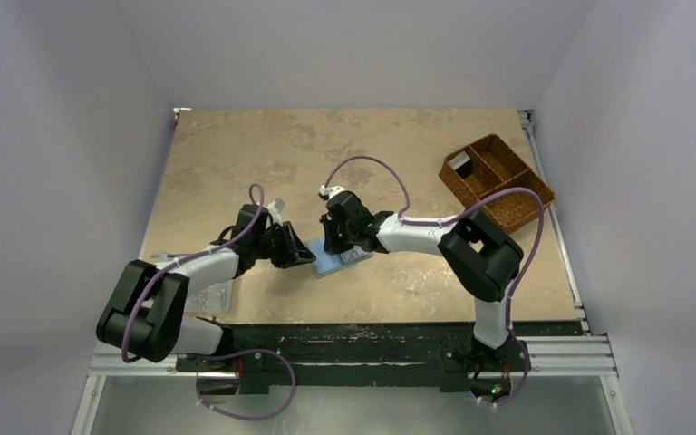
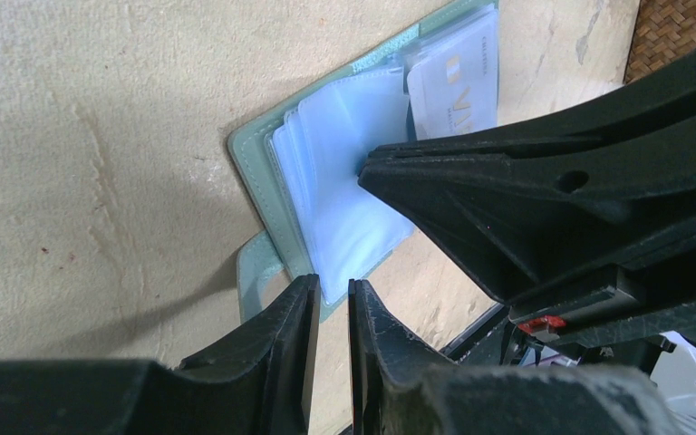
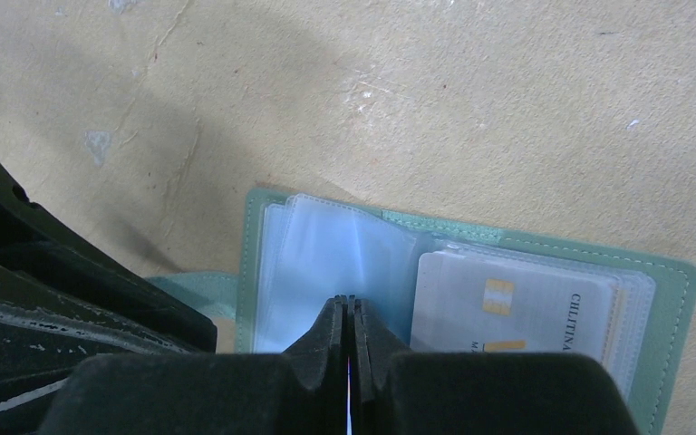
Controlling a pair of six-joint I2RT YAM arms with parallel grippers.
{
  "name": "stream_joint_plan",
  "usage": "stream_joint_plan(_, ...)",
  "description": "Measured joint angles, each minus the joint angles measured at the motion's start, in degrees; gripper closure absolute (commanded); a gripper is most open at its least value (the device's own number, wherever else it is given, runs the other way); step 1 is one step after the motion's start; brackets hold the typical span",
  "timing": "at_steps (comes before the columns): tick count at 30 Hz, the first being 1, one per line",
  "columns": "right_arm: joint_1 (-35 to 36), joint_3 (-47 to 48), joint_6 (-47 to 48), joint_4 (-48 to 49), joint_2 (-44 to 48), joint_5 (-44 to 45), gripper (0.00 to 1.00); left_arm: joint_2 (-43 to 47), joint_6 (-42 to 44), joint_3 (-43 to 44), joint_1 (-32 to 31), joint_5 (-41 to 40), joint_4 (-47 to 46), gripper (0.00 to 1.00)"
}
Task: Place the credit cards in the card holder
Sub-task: Open the card holder at the center of the board.
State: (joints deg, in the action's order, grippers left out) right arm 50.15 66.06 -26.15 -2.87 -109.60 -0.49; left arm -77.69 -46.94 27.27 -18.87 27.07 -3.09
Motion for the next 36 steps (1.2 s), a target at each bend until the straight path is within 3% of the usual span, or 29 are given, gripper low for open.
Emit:
stream_joint_plan(5, -1.22, -1.53, -1.38, 1.99, 0.24, -1.07, 1.00, -0.85, -0.92, 0.00, 0.00, 1.16, -2.03, 0.75)
stream_joint_plan(12, -3.93, -4.87, -3.02, 6.93, 0.92, -6.16, 1.00, -2.62, -2.43, 0.09, 0.02, 0.74, -5.05, 0.62)
stream_joint_plan(16, -4.92, -6.12, -3.43, 9.14, 0.94, -8.68, 1.00, -3.63, -2.58, 1.51, 0.00, -0.39, -5.53, 0.62)
stream_joint_plan(23, -5.90, -7.30, -3.89, 11.43, 0.94, -11.19, 1.00, -6.32, -2.51, 4.63, 0.02, -1.88, -7.34, 0.72)
stream_joint_plan(36, -6.05, -7.48, -3.87, 11.76, 0.92, -11.76, 1.00, -9.88, -2.34, 5.77, 0.02, -2.86, -8.85, 0.73)
